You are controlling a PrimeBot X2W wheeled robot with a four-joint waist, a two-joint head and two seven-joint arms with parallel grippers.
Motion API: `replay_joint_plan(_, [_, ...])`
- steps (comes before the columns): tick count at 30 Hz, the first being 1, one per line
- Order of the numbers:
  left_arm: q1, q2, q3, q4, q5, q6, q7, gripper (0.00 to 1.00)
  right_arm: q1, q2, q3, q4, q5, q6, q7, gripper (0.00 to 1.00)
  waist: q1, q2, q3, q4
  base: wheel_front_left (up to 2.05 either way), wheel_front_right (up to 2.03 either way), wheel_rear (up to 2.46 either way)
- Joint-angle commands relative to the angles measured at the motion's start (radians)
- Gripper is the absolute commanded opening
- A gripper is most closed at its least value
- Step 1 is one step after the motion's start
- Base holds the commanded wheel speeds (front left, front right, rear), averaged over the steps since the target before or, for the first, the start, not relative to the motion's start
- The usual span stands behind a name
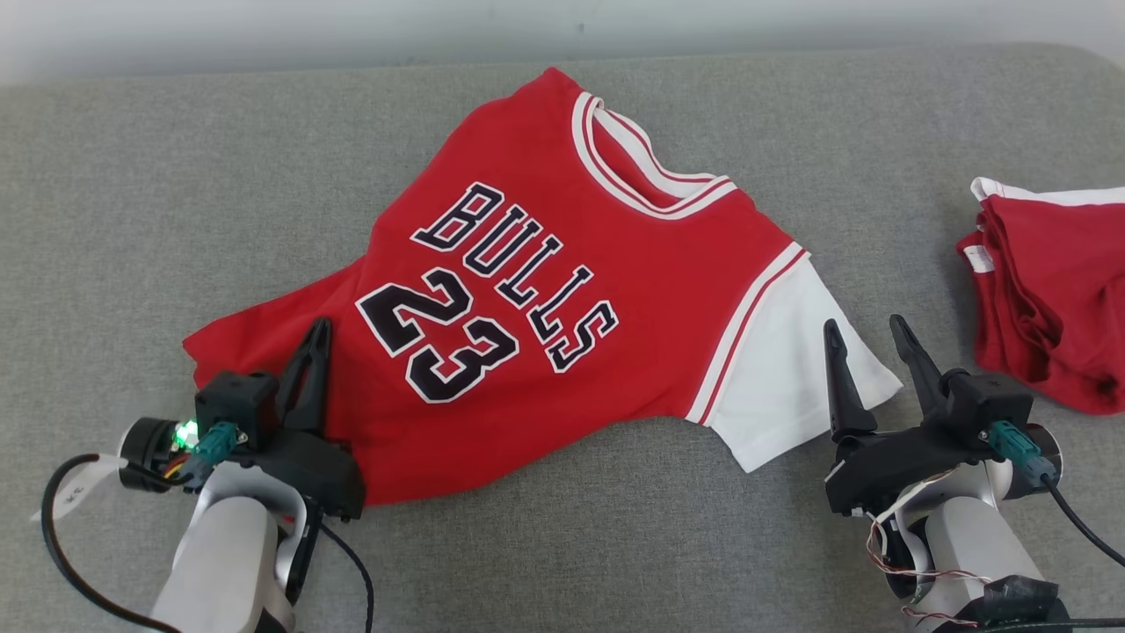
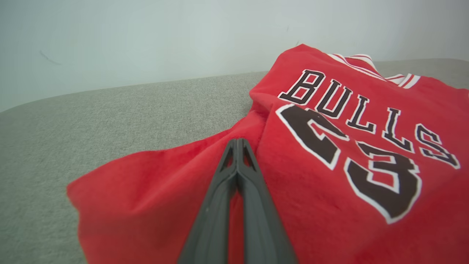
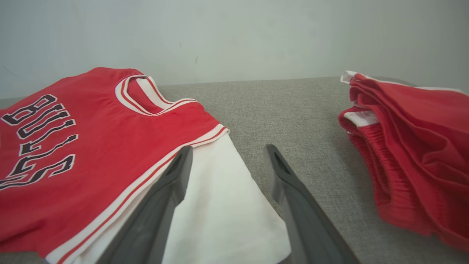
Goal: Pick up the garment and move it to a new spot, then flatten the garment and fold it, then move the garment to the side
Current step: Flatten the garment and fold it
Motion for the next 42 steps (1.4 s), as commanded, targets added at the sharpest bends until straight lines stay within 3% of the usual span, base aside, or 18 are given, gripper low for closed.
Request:
replay_joint_plan(1, [-0.013,0.006,0.001,-0.006,0.001,0.002,-0.001,0.0,-0.004,0.004,-0.001,-0.002,0.004,-0.001,0.0,1.0,-0.0001,0.0,0.007,-0.002,0.0,0.0,0.0])
replay_joint_plan(10, [0.015,-0.005,0.01,-0.003,-0.028,-0.009,-0.001,0.0,0.01,0.009,-0.016,0.009,-0.001,-0.001,0.0,1.0,-0.0001,0.0,0.003,0.014,0.0,0.0,0.0])
replay_joint_plan(11, [0.018,-0.007,0.011,-0.003,-0.029,-0.014,-0.001,0.2,0.014,0.01,-0.017,0.012,-0.004,-0.001,0.0,1.0,-0.0001,0.0,-0.002,0.017,0.0,0.0,0.0])
replay_joint_plan(12, [0.02,-0.009,0.011,-0.004,-0.033,-0.019,-0.001,0.91,0.018,0.012,-0.019,0.015,-0.006,-0.001,0.0,1.0,-0.0001,0.0,-0.007,0.02,0.0,0.0,0.0])
replay_joint_plan(13, [0.028,-0.013,0.008,0.014,-0.045,-0.029,-0.001,1.0,0.021,0.011,-0.023,0.018,-0.007,-0.001,0.0,1.0,-0.0001,0.0,-0.014,0.026,0.0,0.0,0.0])
replay_joint_plan(25, [-0.022,-0.002,-0.037,0.257,-0.085,-0.081,0.003,1.0,0.034,0.024,-0.012,0.039,-0.012,-0.001,0.0,1.0,-0.0001,0.0,-0.039,0.05,0.0,0.0,0.0])
replay_joint_plan(26, [-0.028,0.0,-0.044,0.273,-0.085,-0.082,0.007,0.81,0.032,0.025,-0.009,0.039,-0.01,-0.001,0.0,1.0,-0.0001,0.0,-0.037,0.048,0.0,0.0,0.0])
replay_joint_plan(27, [-0.036,0.0,-0.052,0.291,-0.086,-0.085,0.009,0.51,0.032,0.024,-0.008,0.039,-0.008,-0.001,0.0,1.0,-0.0001,0.0,-0.036,0.046,0.0,0.0,0.0])
replay_joint_plan(28, [-0.043,0.0,-0.06,0.305,-0.085,-0.089,0.01,0.0,0.032,0.023,-0.007,0.039,-0.006,-0.001,0.0,1.0,-0.0001,0.0,-0.035,0.044,0.0,0.0,0.0])
replay_joint_plan(36, [-0.081,0.013,-0.091,0.326,-0.091,-0.092,0.003,0.0,0.038,0.019,-0.022,0.04,-0.002,-0.001,0.0,1.0,-0.0001,0.0,-0.035,0.032,0.0,0.0,0.0])
replay_joint_plan(42, [-0.089,0.05,-0.062,0.073,-0.061,-0.03,-0.003,0.0,0.029,0.029,-0.026,0.038,-0.004,-0.001,0.0,1.0,-0.0001,0.0,-0.02,0.028,0.0,0.0,0.0])
